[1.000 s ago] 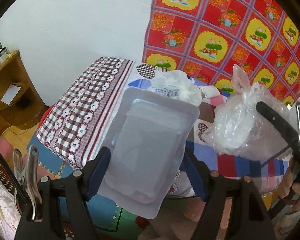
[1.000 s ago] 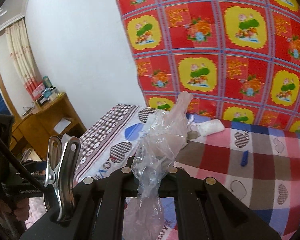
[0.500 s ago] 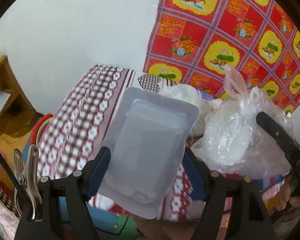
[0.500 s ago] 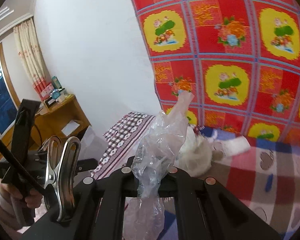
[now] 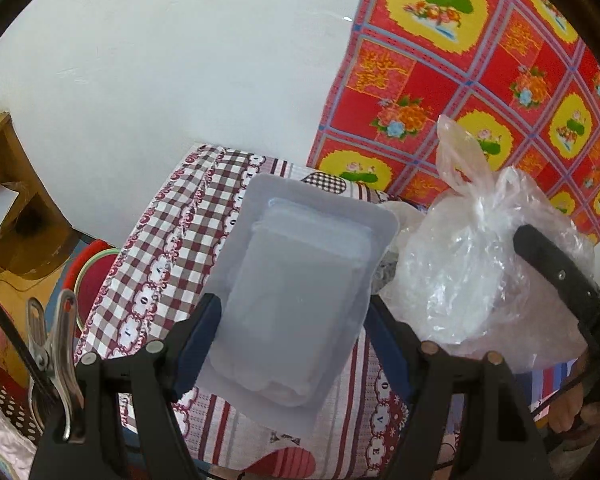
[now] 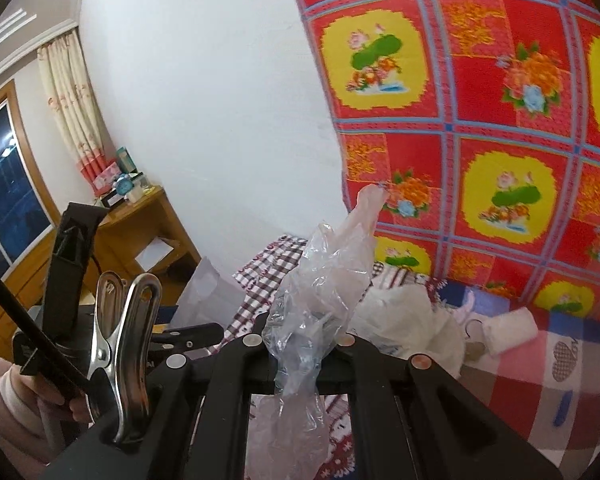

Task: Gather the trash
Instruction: 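Carry the clear tray with the left gripper while the right carries bubble wrap toward the bucket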

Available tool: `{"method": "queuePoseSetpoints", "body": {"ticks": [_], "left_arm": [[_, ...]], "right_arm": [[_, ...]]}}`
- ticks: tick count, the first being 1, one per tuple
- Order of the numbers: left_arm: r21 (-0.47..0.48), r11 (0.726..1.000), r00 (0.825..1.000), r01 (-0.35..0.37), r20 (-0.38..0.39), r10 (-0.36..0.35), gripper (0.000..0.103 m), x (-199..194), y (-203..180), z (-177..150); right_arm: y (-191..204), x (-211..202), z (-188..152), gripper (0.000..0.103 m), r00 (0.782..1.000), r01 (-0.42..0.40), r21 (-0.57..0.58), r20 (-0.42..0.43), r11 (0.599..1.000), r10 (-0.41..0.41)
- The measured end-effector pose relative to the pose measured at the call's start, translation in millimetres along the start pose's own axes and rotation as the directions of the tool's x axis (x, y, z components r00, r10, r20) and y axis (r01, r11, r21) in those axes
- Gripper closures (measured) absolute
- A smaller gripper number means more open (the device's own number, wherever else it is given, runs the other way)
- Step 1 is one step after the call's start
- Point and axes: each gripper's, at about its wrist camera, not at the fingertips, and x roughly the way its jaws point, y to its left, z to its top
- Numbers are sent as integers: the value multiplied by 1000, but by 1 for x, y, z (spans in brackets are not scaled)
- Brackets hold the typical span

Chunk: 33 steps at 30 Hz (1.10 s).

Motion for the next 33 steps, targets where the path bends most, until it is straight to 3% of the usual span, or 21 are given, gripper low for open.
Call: {"method": "queuePoseSetpoints", "body": {"ticks": [14,17,22,33], "left_arm": [[-5,1000,1000,-10,-2,10,26,-8,68,14],[-23,1000,1000,-8,17,8,26,-18,96,17],[-67,995,996,-72,43,75,26,-27,156,20],[-139,983,992,-121,-40,116,26,10,271,18]], "right_arm": [[88,59,28,96,999,-49,-32,-26,998,48],[113,80,37,96,997,-69,-38,-33,997,68],[156,120,49,96,994,-95,-64,-60,993,91],[225,205,49,96,984,-114,-105,-147,988,98]]}}
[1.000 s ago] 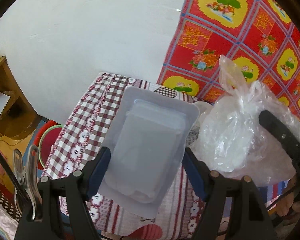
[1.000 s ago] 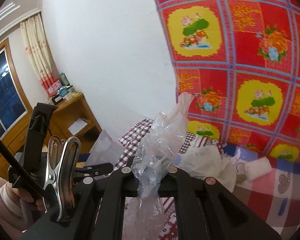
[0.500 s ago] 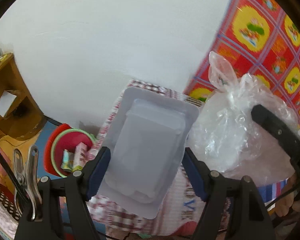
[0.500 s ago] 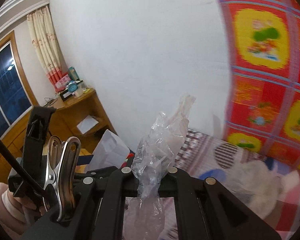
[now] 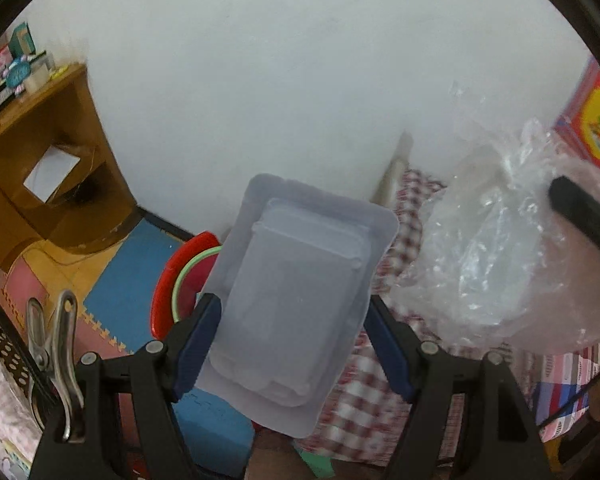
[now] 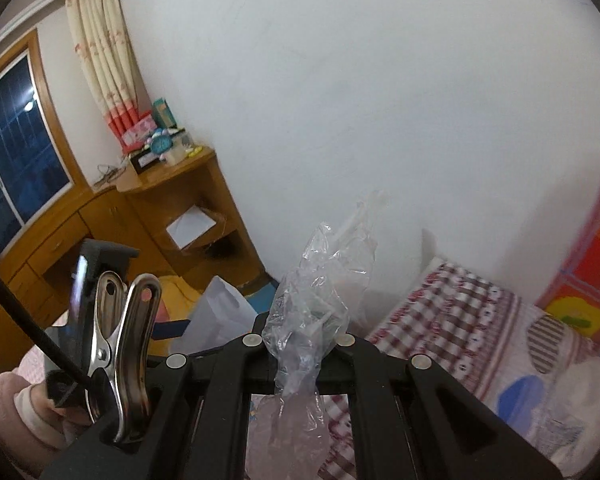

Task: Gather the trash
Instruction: 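Carry the clear tray with the left gripper while the right carries bubble wrap toward the bucket, then open the left gripper over the red bucket while the right drops bubble wrap in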

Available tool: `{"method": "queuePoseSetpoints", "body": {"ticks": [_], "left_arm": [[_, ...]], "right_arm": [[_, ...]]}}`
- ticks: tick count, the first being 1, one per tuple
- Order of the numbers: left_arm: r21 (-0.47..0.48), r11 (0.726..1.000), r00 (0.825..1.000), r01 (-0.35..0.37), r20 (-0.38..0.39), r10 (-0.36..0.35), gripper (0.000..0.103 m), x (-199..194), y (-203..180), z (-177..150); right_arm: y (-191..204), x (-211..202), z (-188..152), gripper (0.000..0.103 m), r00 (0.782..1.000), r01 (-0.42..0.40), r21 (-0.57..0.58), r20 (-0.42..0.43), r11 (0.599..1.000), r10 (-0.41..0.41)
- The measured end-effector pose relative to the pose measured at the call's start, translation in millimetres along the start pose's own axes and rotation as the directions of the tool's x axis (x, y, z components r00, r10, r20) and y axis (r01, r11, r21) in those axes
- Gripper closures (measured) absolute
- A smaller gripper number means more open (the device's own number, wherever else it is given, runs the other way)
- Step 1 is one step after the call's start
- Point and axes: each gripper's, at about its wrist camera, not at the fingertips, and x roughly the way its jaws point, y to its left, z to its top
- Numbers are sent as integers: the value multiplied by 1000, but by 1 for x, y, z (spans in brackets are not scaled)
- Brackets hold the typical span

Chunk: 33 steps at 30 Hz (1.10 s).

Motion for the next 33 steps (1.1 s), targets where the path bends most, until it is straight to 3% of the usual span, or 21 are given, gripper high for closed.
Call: {"method": "queuePoseSetpoints", "body": {"ticks": [8,21,27,33], "left_arm": [[-19,1000,996,18,-85,-20,26,68,55,0],[-76,995,971,69,-223,-84,25,193,118,-7],[-88,994,966,62,-244,-82,23,221,125,-12],[-89,995,969,55,-236,-74,13,224,127,-15]], "right_arm": [[23,70,-5,96,995,17,-17,-94,1000,-19],[24,170,-27,96,970,31,-22,-242,999,-35],[16,186,-32,96,961,35,-15,-275,999,-38],[17,195,-33,96,954,44,-10,-296,999,-44]]}}
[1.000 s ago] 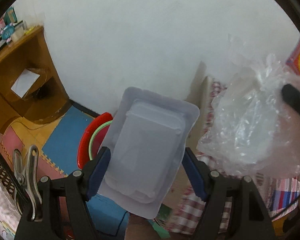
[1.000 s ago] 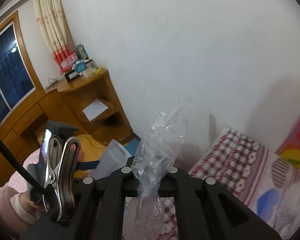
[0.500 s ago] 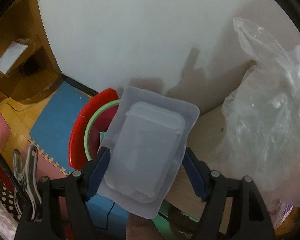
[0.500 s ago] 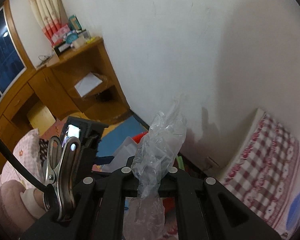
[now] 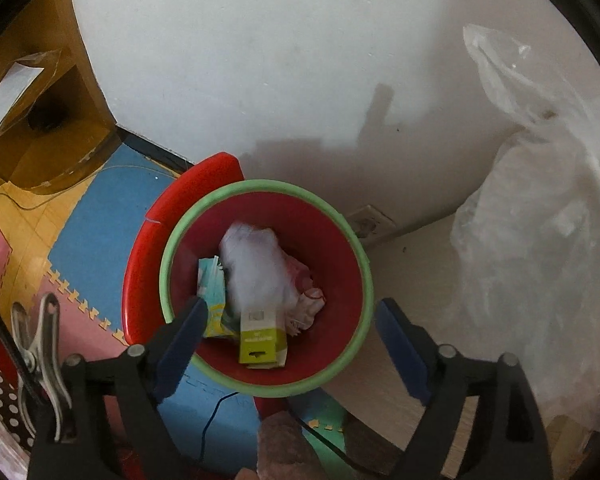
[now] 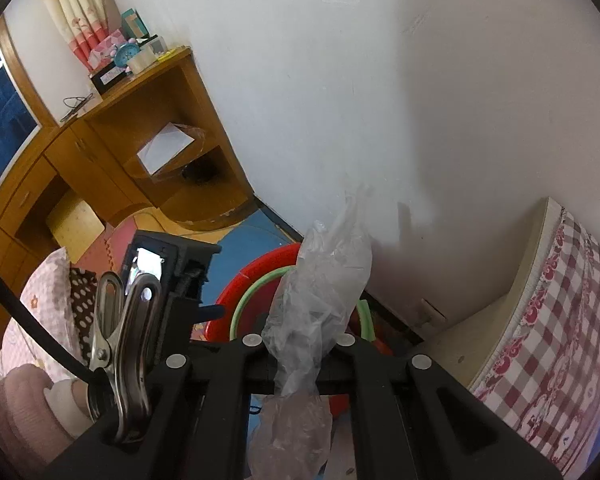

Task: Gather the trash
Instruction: 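Open the left gripper over the red bucket while the right drops bubble wrap in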

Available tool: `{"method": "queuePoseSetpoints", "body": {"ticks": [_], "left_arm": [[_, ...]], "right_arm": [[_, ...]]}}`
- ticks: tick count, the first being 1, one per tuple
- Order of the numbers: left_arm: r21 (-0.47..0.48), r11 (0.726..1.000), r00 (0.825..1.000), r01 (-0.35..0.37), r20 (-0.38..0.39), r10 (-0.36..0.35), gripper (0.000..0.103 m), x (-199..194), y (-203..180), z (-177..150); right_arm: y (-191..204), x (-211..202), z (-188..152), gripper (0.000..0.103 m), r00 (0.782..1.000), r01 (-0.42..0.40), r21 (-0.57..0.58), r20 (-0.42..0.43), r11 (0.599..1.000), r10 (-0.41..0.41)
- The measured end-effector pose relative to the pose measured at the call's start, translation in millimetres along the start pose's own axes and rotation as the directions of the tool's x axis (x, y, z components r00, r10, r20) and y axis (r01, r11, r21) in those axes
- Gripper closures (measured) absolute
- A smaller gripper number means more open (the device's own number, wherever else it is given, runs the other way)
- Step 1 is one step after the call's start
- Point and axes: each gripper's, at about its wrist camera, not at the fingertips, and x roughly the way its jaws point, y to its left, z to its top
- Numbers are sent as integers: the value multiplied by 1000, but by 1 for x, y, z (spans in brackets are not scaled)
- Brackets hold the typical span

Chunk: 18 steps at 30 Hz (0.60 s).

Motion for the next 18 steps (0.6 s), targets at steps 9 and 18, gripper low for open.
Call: {"method": "queuePoseSetpoints", "body": {"ticks": [9,18], "left_arm": [[-42,999,1000,6,14,-6,13,-15,12,-1],[-76,997,999,-19,42,22,13,-56,22,-8]], "right_arm": [[4,19,2,96,999,-1,2,-37,1000,1],[2,33,0,79,998,-11,65,-57,998,15]]}}
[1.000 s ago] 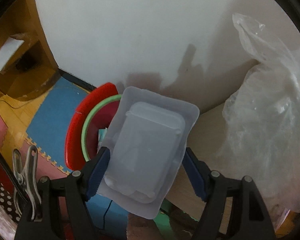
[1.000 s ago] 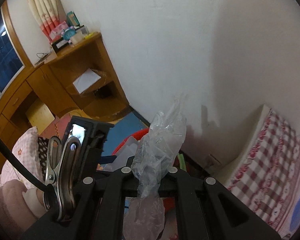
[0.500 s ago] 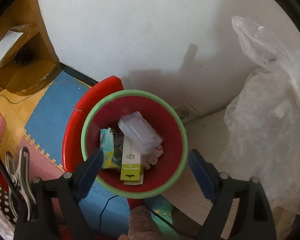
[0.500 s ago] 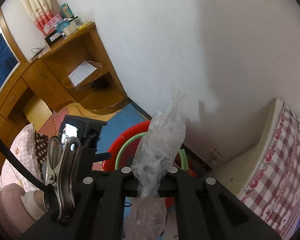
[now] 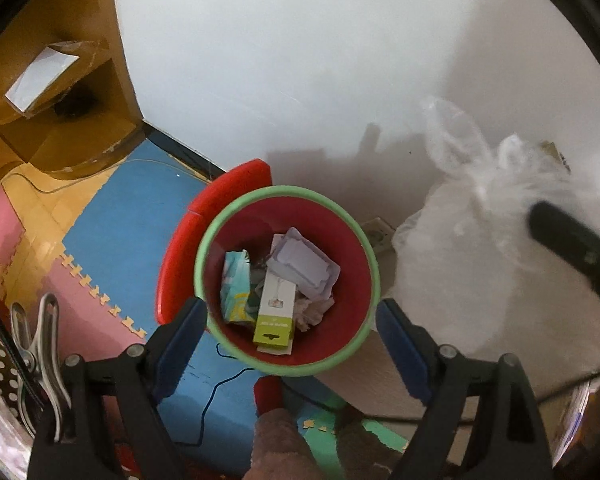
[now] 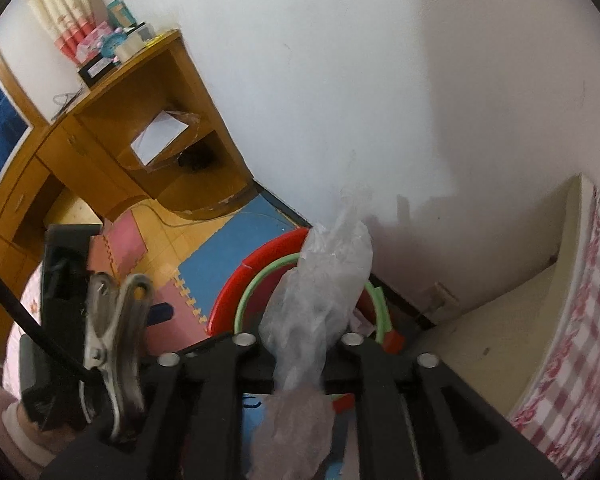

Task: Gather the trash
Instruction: 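Open the left gripper over the red bucket while the right drops bubble wrap in, then move both grippers back over the white plastic bag on the bed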

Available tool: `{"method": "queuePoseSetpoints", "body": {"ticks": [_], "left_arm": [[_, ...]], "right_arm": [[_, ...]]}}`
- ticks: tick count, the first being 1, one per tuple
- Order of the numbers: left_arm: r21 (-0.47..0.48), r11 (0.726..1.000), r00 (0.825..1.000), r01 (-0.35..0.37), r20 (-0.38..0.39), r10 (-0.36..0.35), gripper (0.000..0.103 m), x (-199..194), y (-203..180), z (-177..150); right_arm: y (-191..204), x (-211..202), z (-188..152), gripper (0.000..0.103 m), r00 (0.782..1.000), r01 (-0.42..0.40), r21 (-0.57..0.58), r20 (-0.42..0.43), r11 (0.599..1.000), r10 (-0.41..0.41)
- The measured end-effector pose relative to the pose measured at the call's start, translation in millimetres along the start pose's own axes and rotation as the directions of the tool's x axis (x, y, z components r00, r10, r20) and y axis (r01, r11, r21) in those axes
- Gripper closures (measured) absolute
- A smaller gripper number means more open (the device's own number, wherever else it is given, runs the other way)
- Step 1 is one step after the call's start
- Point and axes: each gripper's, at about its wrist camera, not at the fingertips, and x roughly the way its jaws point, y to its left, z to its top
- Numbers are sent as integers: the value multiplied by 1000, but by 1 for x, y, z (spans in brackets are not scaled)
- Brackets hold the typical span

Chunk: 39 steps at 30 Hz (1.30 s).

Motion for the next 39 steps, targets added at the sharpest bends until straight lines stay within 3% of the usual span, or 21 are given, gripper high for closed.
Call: {"method": "queuePoseSetpoints", "body": {"ticks": [4,19,39], "left_arm": [[-6,1000,1000,-13,19,13,14,-17,4,0],[-3,1000,997,8,74,-8,14,-63,-7,0],[144,990,989,-7,148,-15,14,-140,-91,-41]], "right_arm": [[3,-5,1,71,1000,-3,1,29,1000,3],[9,-64,-19,70,993,-49,8,110,999,48],[-19,-211,-108,70,962,-113,74,257,991,91]]}}
